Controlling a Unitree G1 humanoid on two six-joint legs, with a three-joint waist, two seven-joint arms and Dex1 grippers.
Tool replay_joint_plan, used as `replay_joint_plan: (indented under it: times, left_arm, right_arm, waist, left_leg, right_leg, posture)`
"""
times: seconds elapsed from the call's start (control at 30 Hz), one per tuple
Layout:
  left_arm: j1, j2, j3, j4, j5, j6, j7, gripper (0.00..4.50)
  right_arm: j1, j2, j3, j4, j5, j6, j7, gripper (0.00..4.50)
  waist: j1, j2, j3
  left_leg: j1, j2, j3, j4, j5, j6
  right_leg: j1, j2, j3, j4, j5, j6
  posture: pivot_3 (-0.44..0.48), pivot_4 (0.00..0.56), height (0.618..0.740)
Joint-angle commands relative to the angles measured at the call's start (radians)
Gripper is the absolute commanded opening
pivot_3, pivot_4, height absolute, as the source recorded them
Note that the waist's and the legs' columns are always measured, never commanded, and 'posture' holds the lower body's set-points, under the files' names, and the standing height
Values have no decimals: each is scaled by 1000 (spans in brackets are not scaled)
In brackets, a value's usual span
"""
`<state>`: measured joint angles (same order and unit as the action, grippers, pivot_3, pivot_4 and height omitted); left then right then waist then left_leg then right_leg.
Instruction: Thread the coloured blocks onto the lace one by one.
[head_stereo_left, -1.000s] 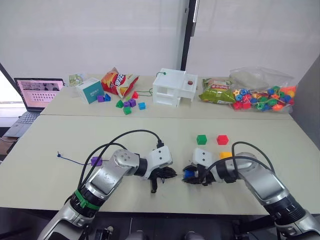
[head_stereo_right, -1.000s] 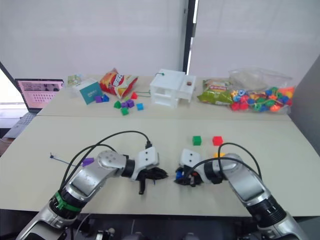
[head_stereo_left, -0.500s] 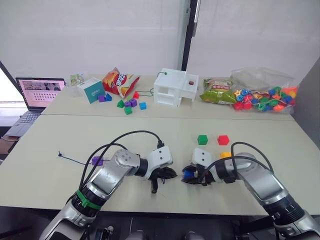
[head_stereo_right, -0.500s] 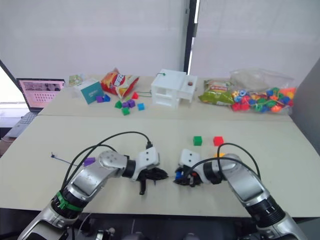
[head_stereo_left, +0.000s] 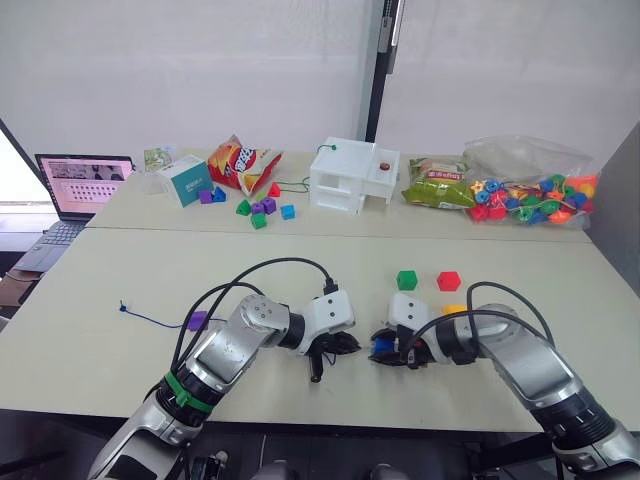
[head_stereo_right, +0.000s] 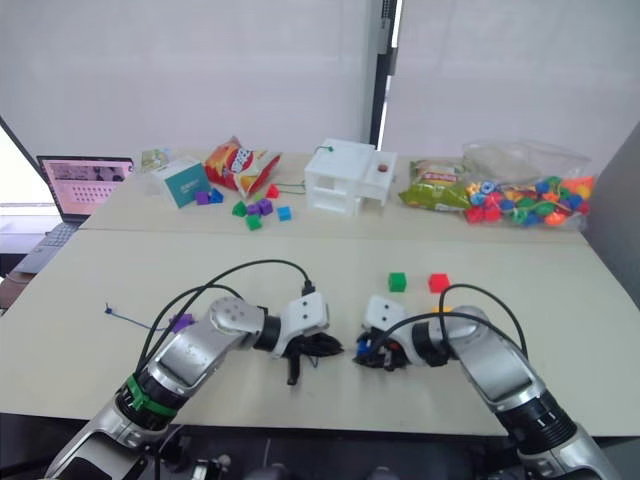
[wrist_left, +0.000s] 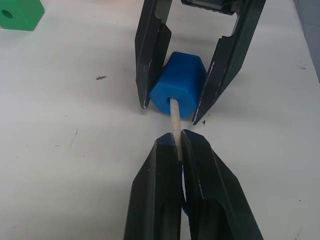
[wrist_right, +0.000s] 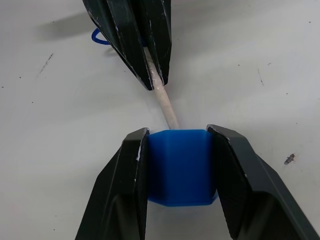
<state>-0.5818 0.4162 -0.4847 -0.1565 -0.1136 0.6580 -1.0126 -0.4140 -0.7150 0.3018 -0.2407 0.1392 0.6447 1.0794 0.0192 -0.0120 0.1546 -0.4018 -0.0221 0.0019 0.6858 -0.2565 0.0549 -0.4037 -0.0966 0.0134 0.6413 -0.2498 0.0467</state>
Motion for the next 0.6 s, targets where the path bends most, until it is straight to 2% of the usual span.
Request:
replay_joint_plan:
  times: [0.03,0.4,0.6]
  left_arm:
    - [-18,-50,-33,-41,-28,-46,-20,0]
    - [-51,4,-68,-87,18,1,-38,0]
    - [-53,-32,-76,-92,3,14,-25,0]
  right_arm:
    - [11,30,27,-38,14,9,-15,1319]
    - [6,28,47,-73,10,70,-30,1319]
    - [0,43,64,-77,2,108,-56,1319]
  waist:
    - [0,0,0]
    - [-4,0,0]
    - [-6,0,0]
  left_leg:
    - [0,0,0,0,0,0]
    - [0,0,0,0,0,0]
    - [0,0,0,0,0,0]
  right_leg:
    - [0,0,0,0,0,0]
    - [0,0,0,0,0,0]
    - [0,1,0,0,0,0]
  posture:
    - [0,150,740]
    - [0,150,740]
    - [0,150,740]
